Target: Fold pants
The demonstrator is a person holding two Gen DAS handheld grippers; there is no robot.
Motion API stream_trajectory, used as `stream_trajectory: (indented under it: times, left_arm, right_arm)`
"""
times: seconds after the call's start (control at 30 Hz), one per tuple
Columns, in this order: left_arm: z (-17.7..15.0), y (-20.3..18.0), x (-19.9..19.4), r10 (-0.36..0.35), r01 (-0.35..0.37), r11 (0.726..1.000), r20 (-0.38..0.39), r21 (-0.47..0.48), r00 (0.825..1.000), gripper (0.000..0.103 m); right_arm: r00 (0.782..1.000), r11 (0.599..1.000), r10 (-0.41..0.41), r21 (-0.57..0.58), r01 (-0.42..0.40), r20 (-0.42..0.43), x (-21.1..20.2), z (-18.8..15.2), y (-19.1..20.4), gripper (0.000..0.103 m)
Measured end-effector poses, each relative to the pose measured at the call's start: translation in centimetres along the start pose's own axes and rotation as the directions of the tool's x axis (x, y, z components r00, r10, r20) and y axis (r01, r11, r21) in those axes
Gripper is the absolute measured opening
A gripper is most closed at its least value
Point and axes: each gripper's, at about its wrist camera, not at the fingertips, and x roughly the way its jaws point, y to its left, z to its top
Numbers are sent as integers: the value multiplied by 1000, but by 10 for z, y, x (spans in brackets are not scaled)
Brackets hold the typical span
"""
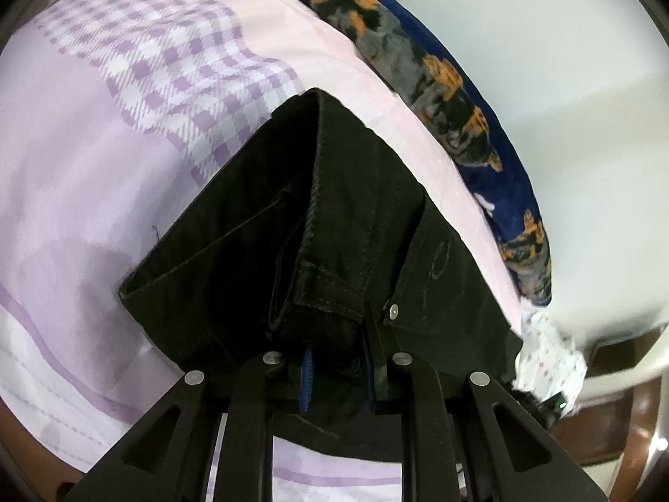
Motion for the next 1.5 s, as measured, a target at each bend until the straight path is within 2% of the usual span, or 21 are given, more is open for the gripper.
stream_trajectory:
  times: [0.13,0.27,0.57,0.8,0.87,0.93,1.03,1.2,1.27,1.4,1.5]
  left_arm:
    - [6,-6,-3,16,-12,994,-39,109,999,18]
    - [11,-5,-5,44,-24,976,-90,215,995,18]
    - [13,1,-7,137,-70,924,-154,376,979,18]
    - [5,-8,-5,215,-134,842,-96,523,972,18]
    - [-1,-12,-2,252,-171,813,-70,557,965,19]
    - [-5,-14,-3,265,-194,801,-45,567,963,22]
    - [-8,-18,-9,272,-202,806,-44,557,961,24]
    - [-16,-27,-23,275,-208,813,-44,544,961,27]
    - [-22,-33,-29,288,-221,797,-32,563,957,29]
    - [-28,-37,-29,343,-278,765,-2,580,939,33]
    - [-27,-35,-25,371,-313,770,9,556,928,33]
  right_arm:
    - [999,997,-38,-72,39,26,-30,-10,20,5]
    - [998,994,-58,-88,59,17,-55,-32,25,5]
    - [984,987,-150,-76,143,-94,-56,-83,8,5]
    - [971,982,-184,-59,177,-155,-37,-92,-7,5]
    - [971,985,-172,-40,167,-167,-34,-93,-12,5]
    - [976,990,-134,9,138,-170,-33,-92,-19,10]
    - [983,994,-79,64,90,-163,-33,-89,-28,12]
    - [993,990,-7,137,23,-115,-36,-78,-43,23]
    - [995,986,22,168,-5,-98,-37,-71,-49,27]
    - [997,970,70,238,-58,-42,-42,-60,-64,31]
    - [994,950,111,296,-103,-7,-45,-54,-77,31]
